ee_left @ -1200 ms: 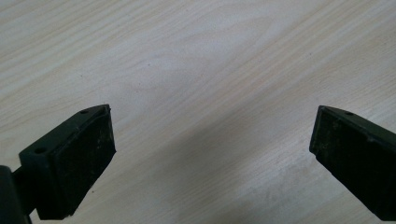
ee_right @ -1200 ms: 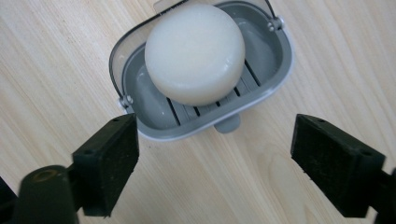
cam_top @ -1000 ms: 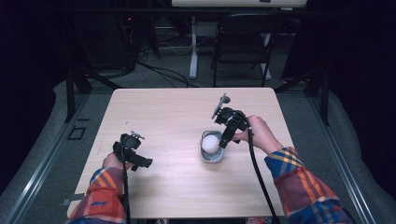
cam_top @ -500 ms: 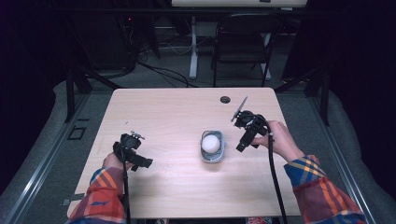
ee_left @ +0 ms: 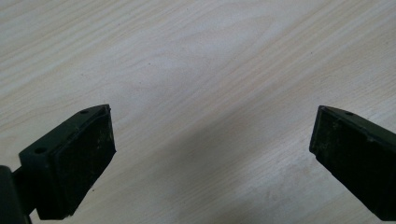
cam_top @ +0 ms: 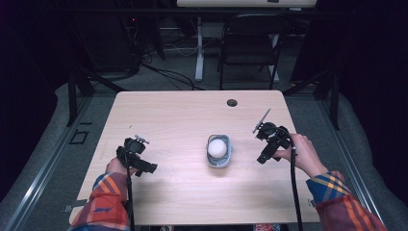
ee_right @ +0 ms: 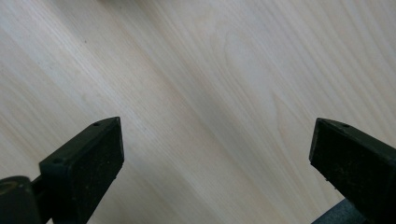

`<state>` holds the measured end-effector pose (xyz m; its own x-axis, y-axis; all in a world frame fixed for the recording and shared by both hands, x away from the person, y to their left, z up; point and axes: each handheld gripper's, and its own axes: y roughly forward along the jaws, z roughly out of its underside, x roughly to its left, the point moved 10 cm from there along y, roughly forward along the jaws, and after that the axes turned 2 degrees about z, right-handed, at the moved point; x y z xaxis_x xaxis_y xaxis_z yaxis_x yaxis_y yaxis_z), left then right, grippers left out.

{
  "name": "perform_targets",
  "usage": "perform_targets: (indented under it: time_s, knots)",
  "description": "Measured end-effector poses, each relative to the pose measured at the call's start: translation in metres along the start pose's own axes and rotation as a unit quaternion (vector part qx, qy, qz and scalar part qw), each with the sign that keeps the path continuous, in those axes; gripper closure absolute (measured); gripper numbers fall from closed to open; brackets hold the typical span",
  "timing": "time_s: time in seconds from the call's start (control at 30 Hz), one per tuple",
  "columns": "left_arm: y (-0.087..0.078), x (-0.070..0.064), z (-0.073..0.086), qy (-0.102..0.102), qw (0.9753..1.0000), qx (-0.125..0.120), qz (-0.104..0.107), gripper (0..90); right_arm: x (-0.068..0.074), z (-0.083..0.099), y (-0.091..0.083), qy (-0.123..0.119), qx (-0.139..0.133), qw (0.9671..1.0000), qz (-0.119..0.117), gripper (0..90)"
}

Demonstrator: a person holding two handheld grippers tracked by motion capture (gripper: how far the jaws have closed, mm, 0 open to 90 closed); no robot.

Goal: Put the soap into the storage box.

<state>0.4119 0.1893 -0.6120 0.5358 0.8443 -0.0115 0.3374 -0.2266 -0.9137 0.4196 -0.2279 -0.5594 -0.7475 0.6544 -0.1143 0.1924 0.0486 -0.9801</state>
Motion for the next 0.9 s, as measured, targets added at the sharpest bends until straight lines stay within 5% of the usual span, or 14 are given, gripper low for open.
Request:
perform_targets:
  time_s: [0.37,0.63,0.9]
  knots:
    - [0.000,0.000,0.000,0.000,1.0000,0.001,0.001,0.2,-0.007,0.035,0.013,0.018,0.010,0.9998,0.007,2.5]
    - [0.000,-0.001,0.000,0.002,1.0000,0.003,0.001,0.2,-0.004,0.063,0.036,0.048,-0.012,0.9986,0.018,3.7]
    - [0.000,-0.001,0.000,0.004,1.0000,0.001,0.002,0.2,-0.005,0.071,0.047,0.041,0.012,0.9989,0.017,10.1]
